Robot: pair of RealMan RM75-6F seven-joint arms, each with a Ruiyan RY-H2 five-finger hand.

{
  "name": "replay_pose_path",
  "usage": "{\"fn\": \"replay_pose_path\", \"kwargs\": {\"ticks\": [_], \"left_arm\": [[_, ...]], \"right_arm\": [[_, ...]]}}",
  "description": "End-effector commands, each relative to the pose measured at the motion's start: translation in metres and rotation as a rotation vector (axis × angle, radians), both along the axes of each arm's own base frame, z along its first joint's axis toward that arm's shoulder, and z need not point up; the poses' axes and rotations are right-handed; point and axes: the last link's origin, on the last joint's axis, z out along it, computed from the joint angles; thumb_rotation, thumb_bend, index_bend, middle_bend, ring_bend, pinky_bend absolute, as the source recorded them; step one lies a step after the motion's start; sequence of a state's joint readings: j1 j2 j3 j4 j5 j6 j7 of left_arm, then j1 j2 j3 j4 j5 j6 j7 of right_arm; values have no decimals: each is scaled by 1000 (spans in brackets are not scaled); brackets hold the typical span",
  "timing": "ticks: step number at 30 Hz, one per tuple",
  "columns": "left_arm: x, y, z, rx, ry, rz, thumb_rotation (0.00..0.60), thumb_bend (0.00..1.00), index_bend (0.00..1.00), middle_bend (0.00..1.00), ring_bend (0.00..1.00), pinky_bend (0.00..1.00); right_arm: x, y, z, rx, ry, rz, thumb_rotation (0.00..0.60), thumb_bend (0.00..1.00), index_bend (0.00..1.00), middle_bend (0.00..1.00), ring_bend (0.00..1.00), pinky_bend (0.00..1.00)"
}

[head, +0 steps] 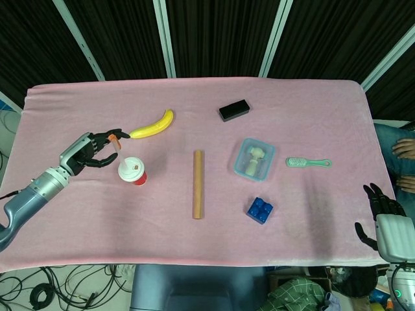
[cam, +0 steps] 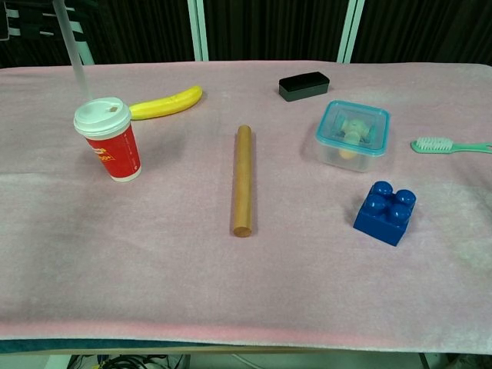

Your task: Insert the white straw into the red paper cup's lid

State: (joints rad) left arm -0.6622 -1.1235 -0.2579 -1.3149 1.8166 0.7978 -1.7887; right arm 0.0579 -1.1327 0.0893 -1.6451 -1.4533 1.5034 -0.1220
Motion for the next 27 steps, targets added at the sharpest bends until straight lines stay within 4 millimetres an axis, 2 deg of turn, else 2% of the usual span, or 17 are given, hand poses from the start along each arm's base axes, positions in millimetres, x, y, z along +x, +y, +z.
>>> {"fn": "replay_pose_path", "kwargs": {"ticks": [1, 27], "left_arm": [[0, 2, -7, -23, -6, -10, 600, 438, 624, 246, 20, 76], [-3, 13, -15, -29, -38, -6, 600, 438, 626, 253, 20, 76]], "right_arm": [[0, 0, 0, -1, 1, 0, 600, 264, 68, 46, 176, 200], [-1, 0, 0, -1, 1, -3, 600, 264, 69, 51, 176, 200]]}}
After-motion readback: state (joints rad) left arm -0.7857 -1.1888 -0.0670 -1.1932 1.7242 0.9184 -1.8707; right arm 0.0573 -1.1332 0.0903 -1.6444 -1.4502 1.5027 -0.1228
